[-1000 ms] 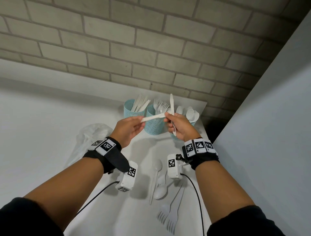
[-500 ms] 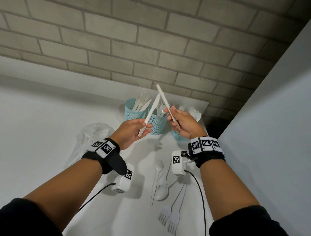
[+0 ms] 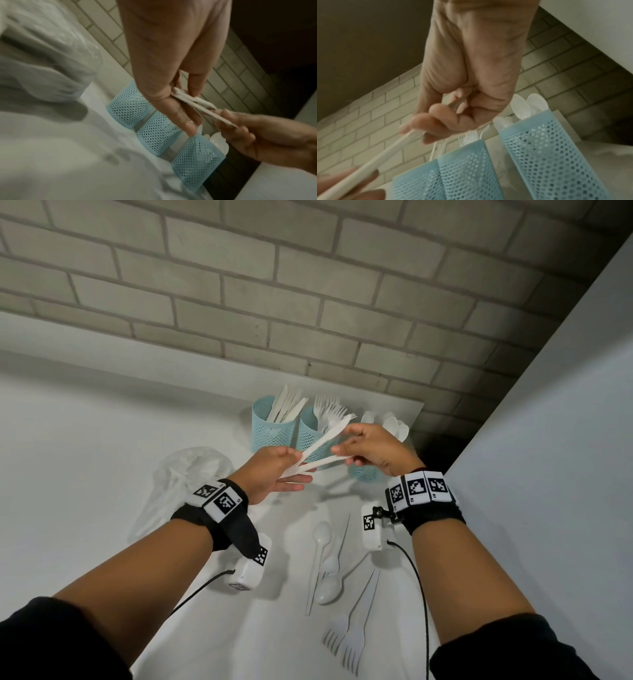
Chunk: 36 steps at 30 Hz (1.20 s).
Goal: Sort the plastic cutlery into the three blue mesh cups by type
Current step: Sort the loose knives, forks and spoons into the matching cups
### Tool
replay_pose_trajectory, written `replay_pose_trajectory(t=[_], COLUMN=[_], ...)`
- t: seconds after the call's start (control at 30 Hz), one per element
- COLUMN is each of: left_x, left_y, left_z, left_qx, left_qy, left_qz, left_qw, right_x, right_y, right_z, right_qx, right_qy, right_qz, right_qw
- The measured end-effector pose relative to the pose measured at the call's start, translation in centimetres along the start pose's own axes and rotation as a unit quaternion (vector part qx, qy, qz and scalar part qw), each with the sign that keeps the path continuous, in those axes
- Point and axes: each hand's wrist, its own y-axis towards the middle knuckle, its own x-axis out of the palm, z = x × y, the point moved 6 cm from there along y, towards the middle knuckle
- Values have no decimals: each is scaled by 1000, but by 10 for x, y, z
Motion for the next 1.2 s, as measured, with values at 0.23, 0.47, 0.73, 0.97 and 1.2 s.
replay_pose_trajectory(t=[0.23,0.47,0.73,0.97,1.2], left_x=[2,-21,-29,-25,-5], left_y=[-1,-4,-12,-16,-20], left_z=[-1,-13,-14,-18,-31], left_qx=[49,43,24,-14,-82], left_qy=[64,36,92,144,272], left_qz=[48,136,136,115,65], left_qw=[996,989,986,983,957], right_x=[17,15,32,85,13], right_y=[11,24,48,78,24], right_z=[3,-22,-75,-52,-53], right_qx=[2,-53,-205,-96,-22], right_qy=[252,151,18,-215,-194], right_qz=[105,230,341,126,156], right_qw=[962,960,918,964,968])
